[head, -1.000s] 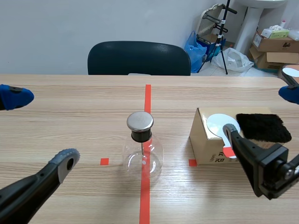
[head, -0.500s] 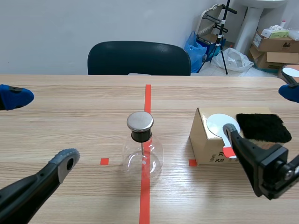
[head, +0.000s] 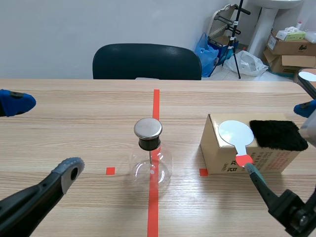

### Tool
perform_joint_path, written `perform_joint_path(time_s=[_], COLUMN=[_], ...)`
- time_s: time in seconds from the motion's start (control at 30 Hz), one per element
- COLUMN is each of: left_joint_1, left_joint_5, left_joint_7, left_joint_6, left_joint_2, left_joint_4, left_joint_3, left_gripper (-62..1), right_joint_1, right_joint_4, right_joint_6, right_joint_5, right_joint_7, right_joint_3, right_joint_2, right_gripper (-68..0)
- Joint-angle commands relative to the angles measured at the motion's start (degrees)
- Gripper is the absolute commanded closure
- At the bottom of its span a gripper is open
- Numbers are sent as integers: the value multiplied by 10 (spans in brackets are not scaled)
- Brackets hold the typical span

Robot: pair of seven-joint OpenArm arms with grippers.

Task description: Do the electroscope experiment

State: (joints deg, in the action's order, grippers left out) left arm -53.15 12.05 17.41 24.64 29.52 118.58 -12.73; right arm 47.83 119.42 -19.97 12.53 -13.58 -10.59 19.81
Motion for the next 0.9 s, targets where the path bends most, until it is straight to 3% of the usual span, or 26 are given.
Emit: perform_joint_path(time_s=[0.0, 0.2, 0.47, 0.87], left_joint_1=[0, 0, 0, 0], left_joint_5=[6, 6, 6, 6], left_joint_7=[9, 9, 9, 9], left_joint_6=[1, 1, 1, 1], left_joint_2=[-6, -6, -6, -6], left_joint_4=[3, 3, 3, 3], left_joint_3=[0, 0, 0, 0], left_gripper=[-623, -623, -623, -623], right_joint_1=[0, -3, -26, -55], right_joint_4=[-7, -36, -84, -191], right_joint_6=[16, 61, 148, 329], right_joint_5=[10, 93, 207, 332], right_joint_7=[-16, -43, -54, -19], right_joint_3=[3, 27, 87, 183], right_joint_2=[3, 3, 3, 3], right_gripper=[-679, -679, -679, -679])
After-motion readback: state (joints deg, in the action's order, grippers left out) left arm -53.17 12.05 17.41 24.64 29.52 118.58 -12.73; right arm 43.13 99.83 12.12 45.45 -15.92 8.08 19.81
